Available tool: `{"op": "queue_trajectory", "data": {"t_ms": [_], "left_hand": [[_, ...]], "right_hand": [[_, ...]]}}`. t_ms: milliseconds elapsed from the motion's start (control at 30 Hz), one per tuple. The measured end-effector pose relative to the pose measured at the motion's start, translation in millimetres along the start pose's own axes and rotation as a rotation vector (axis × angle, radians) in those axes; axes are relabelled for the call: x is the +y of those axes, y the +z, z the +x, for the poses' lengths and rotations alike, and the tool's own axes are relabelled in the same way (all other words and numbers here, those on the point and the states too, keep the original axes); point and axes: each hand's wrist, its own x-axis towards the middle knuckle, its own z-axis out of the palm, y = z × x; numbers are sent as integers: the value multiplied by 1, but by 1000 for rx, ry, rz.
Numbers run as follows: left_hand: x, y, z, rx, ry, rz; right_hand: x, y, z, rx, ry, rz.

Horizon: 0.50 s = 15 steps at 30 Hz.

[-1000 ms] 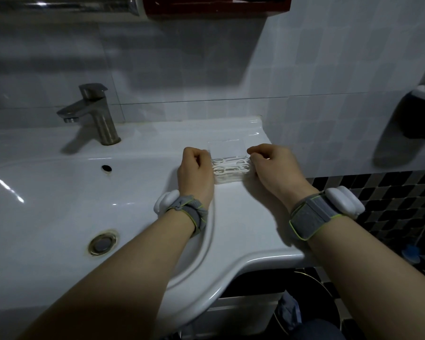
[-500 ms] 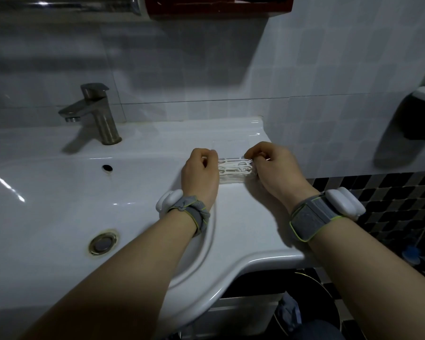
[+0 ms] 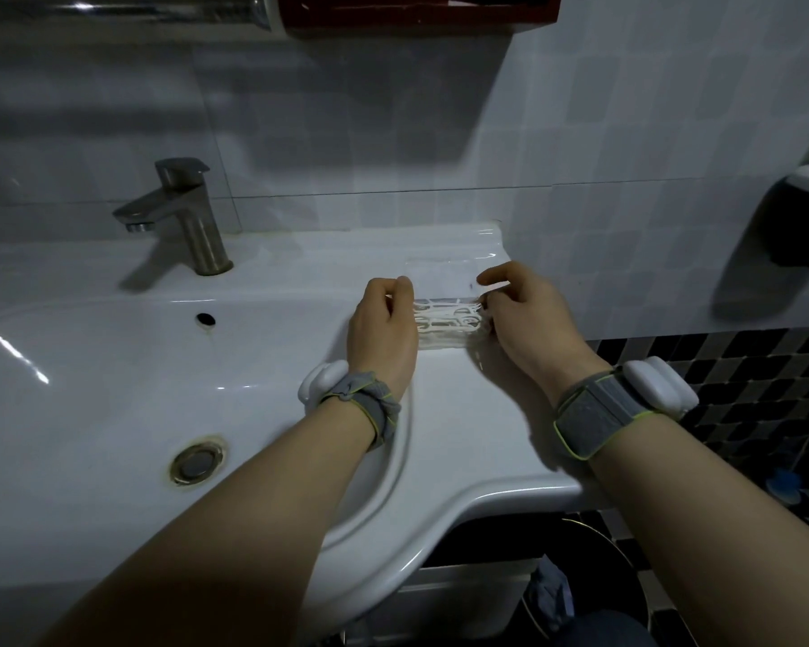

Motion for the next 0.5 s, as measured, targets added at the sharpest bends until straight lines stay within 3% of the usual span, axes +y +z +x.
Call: {"op": "queue_trajectory", "data": {"t_ms": [367,500], "left_hand": [[0,-1,5,-30,-80,-196],[-2,-1,6,-25,-85,-216]], "right_hand": [[-14,-3,-3,-17,144,232],[-14,-4,-3,-28,139,188]]}}
